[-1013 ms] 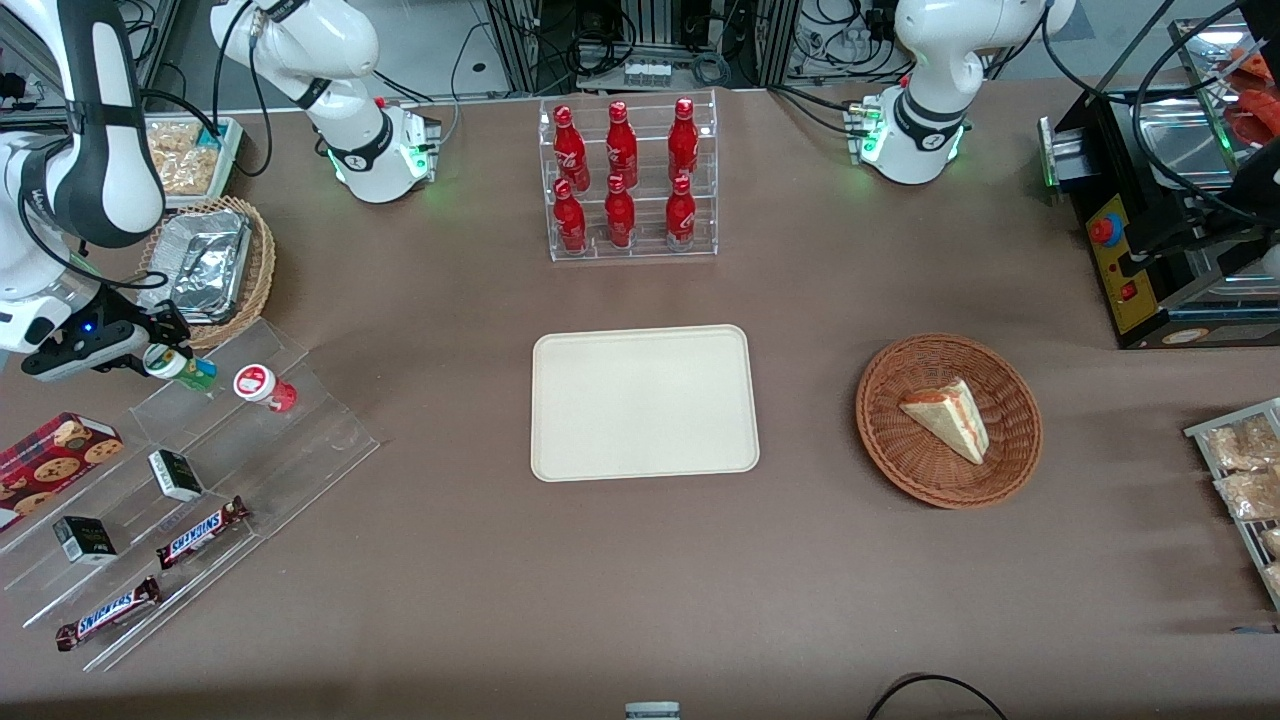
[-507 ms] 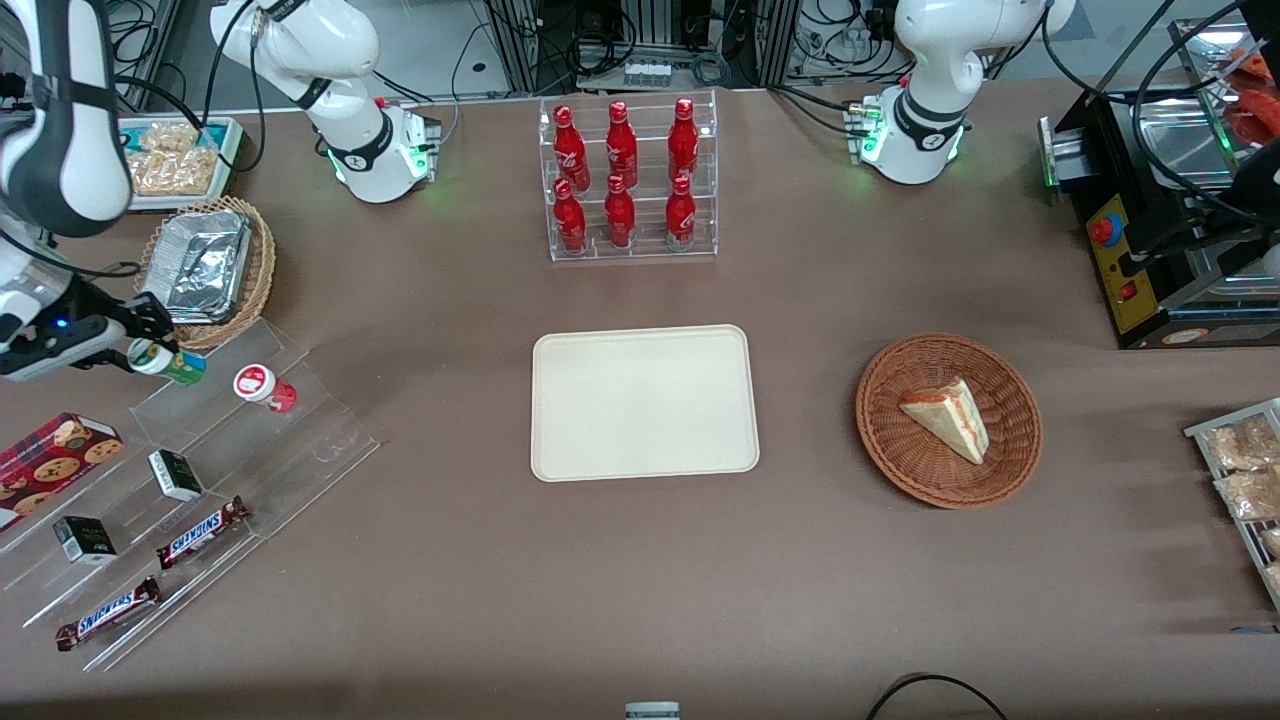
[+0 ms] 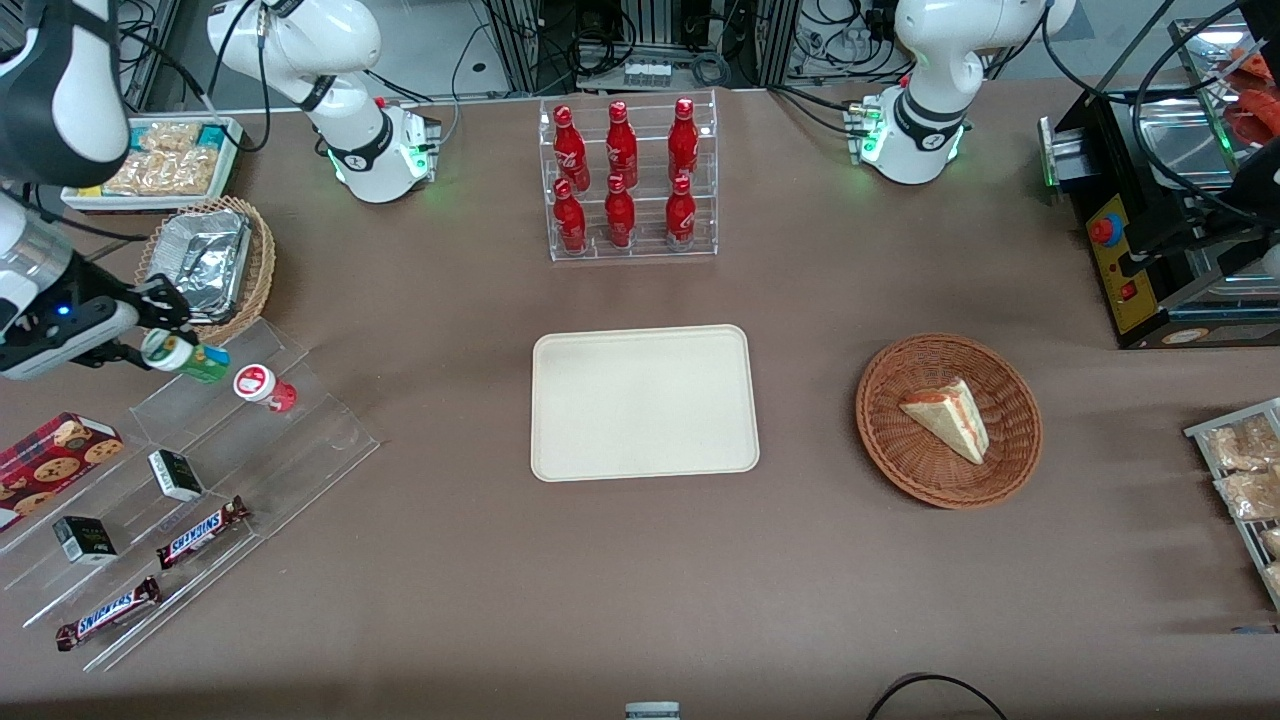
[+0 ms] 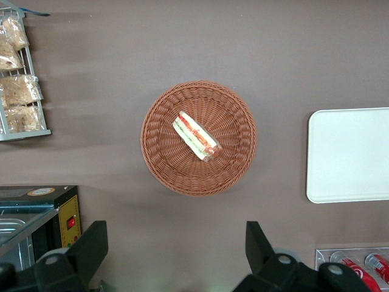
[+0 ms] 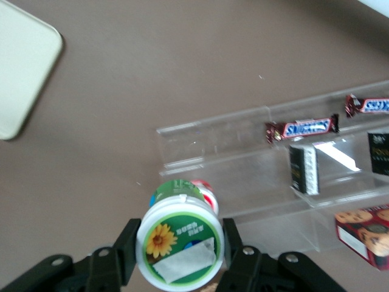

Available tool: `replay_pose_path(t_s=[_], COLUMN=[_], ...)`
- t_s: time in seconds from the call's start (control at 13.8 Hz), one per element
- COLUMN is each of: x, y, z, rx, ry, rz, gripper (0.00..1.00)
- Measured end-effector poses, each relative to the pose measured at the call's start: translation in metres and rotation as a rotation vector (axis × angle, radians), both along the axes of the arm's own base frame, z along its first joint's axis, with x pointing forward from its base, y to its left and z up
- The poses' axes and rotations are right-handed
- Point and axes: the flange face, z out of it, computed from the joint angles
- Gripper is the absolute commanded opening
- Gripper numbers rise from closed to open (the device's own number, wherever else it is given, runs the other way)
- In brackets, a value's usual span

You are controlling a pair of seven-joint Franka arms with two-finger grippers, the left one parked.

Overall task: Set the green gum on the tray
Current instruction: 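Lift the gum bottle and carry it over the cream tray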

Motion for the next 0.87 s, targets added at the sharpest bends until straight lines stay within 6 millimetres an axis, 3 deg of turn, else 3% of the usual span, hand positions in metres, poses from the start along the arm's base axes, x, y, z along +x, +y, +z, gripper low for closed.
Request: replay_pose_path(t_s=[0.51, 0.65, 0.87], x=[-0.003, -0.005, -0.009], y=[0.142, 0.188, 0.278], z=[0.012, 0.000, -0.033], rx=[0.027, 0.013, -0.046], ry=[0.033, 0.056, 0.063], rz=[-0.122, -0.180, -0.276], gripper=[0.00, 0.00, 0.00])
